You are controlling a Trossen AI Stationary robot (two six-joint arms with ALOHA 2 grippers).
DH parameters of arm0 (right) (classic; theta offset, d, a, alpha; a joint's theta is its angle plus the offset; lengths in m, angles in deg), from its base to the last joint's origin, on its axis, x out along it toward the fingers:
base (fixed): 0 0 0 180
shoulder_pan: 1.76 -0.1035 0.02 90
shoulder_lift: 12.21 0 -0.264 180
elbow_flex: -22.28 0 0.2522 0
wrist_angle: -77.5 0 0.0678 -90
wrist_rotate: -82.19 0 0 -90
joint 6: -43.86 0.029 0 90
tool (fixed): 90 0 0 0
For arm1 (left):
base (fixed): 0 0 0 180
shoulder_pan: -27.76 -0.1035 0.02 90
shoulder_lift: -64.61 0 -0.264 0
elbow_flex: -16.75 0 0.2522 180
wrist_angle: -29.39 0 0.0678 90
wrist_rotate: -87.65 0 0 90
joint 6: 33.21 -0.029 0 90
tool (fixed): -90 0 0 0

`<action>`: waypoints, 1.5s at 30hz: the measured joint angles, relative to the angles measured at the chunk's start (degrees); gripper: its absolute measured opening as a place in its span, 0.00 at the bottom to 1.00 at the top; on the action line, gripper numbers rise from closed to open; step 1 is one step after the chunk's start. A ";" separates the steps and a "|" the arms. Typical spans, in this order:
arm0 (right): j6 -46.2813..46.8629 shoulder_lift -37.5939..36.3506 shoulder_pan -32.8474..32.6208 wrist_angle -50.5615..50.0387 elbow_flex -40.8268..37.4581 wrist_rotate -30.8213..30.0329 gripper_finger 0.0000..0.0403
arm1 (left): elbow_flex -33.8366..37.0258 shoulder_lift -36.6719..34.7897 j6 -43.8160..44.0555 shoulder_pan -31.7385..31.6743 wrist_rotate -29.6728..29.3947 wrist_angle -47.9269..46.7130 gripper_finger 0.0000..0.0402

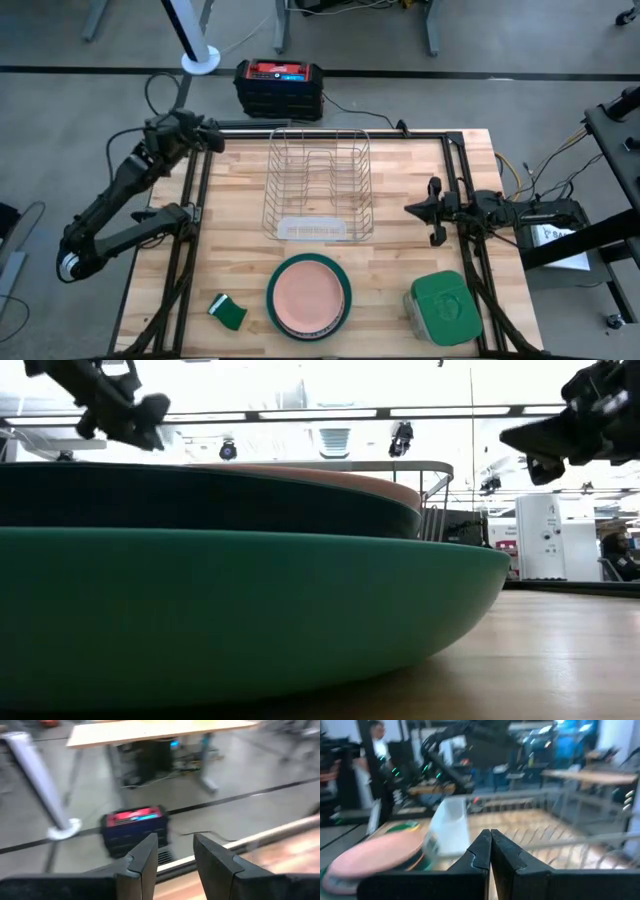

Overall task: Sort dishes
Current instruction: Put the pink plate in the dishwasher rack

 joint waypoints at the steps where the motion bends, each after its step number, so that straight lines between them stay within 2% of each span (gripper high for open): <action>1: -0.66 0.00 0.00 1.40 0.00 -0.88 0.00 | -1.02 -0.03 0.03 -0.01 2.46 -0.66 0.29; 4: -2.50 0.00 0.03 5.11 0.00 -0.95 0.00 | -3.34 -0.13 -1.72 -0.02 16.09 0.01 0.29; 8: -3.26 0.02 0.02 10.51 0.00 -0.97 0.00 | -5.22 -0.21 -1.61 0.04 36.31 7.26 0.29; 10: -4.12 0.04 0.02 13.65 0.00 -0.96 0.00 | -6.46 -0.49 -1.16 0.04 41.38 9.72 0.29; 12: -4.73 0.02 0.02 16.29 0.16 -0.95 0.00 | -7.91 -0.79 1.27 0.04 43.36 10.71 0.29; 14: -4.41 0.05 0.02 15.85 1.32 -0.95 0.00 | -9.04 -1.30 3.50 0.26 44.99 10.56 0.29; 17: -3.68 1.17 0.02 15.48 3.54 -0.94 0.00 | -8.85 -2.75 5.51 1.05 51.74 10.66 0.29; 19: -4.66 2.78 0.02 15.42 5.34 -0.93 0.00 | -8.23 -4.00 8.85 1.90 52.93 10.89 0.29; 22: -6.07 6.24 0.02 15.39 8.28 -0.91 0.00 | -6.64 -6.35 10.80 3.07 51.66 10.81 0.29; 33: -3.51 17.18 -0.02 15.33 18.25 -0.84 0.00 | -0.36 -19.12 20.23 3.82 51.74 10.82 0.29; 37: 4.03 19.76 -0.02 15.33 21.48 -0.82 0.00 | 1.52 -20.69 19.21 3.82 54.52 11.00 0.29; 45: 3.41 22.85 0.00 15.50 26.53 -0.82 0.00 | 5.74 -19.24 11.64 3.82 62.37 11.59 0.29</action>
